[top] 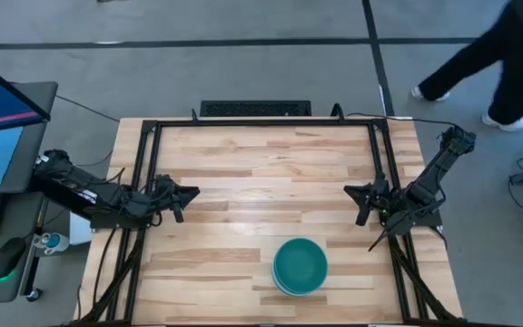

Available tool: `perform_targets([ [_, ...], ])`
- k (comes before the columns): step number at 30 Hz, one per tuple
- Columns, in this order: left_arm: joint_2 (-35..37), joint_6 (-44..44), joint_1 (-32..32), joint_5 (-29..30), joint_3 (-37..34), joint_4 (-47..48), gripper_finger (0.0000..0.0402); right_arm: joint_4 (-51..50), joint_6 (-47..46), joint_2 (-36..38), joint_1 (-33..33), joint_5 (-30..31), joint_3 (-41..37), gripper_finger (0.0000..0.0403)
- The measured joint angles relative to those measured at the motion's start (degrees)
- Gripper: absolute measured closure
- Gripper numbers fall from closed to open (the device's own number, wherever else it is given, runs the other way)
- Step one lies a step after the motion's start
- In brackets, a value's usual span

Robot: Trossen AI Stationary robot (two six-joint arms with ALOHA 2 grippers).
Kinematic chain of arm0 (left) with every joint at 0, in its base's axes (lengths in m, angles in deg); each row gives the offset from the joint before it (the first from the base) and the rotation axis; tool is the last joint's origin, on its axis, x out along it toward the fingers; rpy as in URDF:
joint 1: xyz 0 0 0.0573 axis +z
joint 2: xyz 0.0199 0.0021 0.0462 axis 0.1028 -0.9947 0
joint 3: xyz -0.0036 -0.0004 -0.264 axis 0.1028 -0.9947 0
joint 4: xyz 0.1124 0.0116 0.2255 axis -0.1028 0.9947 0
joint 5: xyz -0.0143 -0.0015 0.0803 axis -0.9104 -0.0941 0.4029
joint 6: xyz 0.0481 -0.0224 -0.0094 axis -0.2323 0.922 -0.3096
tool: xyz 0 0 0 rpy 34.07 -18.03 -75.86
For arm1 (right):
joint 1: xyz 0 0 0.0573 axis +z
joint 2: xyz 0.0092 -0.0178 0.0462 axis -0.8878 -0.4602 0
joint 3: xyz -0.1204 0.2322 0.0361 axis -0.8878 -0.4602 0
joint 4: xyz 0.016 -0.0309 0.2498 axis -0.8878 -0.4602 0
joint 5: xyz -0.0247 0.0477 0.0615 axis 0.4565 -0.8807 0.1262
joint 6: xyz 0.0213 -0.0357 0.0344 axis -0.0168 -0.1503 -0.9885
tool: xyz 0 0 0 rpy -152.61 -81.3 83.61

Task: Nest bowls inside each other
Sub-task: Return to Home Position

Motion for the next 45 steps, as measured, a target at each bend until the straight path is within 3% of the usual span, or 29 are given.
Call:
perform_targets([
  [15, 0.0, 0.6, 0.0, -0.3, -0.1, 0.0, 0.0331, 0.0, 0.0, 0.0, 0.0, -15.3, 0.0, 0.0353],
  [45, 0.0, 0.7, 0.0, -0.3, -0.2, 0.0, 0.0331, 0.0, 0.0, 0.0, 0.0, -15.6, 0.0, 0.0353],
])
